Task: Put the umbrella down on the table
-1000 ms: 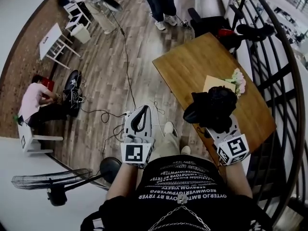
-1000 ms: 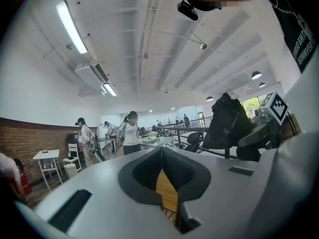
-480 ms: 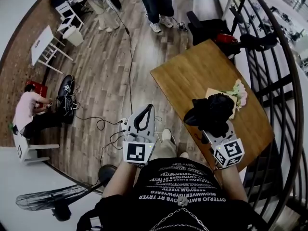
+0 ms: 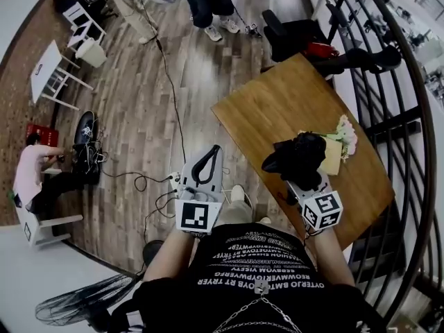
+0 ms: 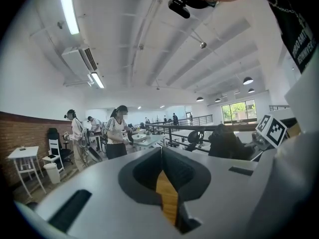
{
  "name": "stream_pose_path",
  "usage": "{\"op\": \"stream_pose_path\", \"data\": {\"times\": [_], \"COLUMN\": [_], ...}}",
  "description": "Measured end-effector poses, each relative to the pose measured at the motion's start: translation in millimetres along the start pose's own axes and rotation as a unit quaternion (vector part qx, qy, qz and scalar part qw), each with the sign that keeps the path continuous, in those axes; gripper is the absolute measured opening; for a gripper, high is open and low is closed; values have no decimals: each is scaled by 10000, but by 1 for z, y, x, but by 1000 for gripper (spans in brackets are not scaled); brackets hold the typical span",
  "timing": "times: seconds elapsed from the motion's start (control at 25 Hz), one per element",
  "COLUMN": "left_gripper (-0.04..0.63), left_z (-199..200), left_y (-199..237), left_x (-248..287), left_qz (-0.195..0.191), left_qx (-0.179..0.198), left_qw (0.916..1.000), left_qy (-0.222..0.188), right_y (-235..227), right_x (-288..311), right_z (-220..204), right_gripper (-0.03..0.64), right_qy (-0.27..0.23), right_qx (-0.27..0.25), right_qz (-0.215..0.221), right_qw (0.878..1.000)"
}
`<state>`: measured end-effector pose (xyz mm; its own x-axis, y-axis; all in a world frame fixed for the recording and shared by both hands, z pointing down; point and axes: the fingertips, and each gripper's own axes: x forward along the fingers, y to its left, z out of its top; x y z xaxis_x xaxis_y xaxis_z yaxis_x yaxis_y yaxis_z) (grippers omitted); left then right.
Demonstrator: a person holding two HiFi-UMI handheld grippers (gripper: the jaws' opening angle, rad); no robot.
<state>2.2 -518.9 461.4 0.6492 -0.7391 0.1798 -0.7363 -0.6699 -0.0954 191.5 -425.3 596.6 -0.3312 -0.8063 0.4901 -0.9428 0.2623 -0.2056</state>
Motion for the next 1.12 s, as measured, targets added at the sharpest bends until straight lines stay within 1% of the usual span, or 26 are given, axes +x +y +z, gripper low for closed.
{"op": "stream_pose_path", "data": {"times": [0.12,0.32,0.44,0.6,0.92,1.12], "left_gripper": [29,29,29,29,29,29], "left_z": [1,-4,-12,-18,-26,-31], "left_y": [6,24,32,41,58,69], "left_x": [11,21,25,34,46,49], "left_qz": [-73,-62,-50,-88,-72,-15], "left_qx": [7,-55,-147,-141,-177,-191], "left_qw": [10000,9999,9998,9998,9996,9995], "left_qy": [-15,56,115,148,225,245], "right_y": [-11,-23,-29,-37,-51,-63], "right_x": [19,53,69,92,135,158], "right_z": [-14,-37,-53,-79,-138,-171], "right_gripper": [296,296,296,298,298,299], "right_qy": [218,569,792,1127,1865,2431], "right_qx": [104,364,505,673,818,964], "right_qz": [-91,-183,-252,-314,-383,-577], "right_qw": [9997,9975,9953,9908,9783,9635]}}
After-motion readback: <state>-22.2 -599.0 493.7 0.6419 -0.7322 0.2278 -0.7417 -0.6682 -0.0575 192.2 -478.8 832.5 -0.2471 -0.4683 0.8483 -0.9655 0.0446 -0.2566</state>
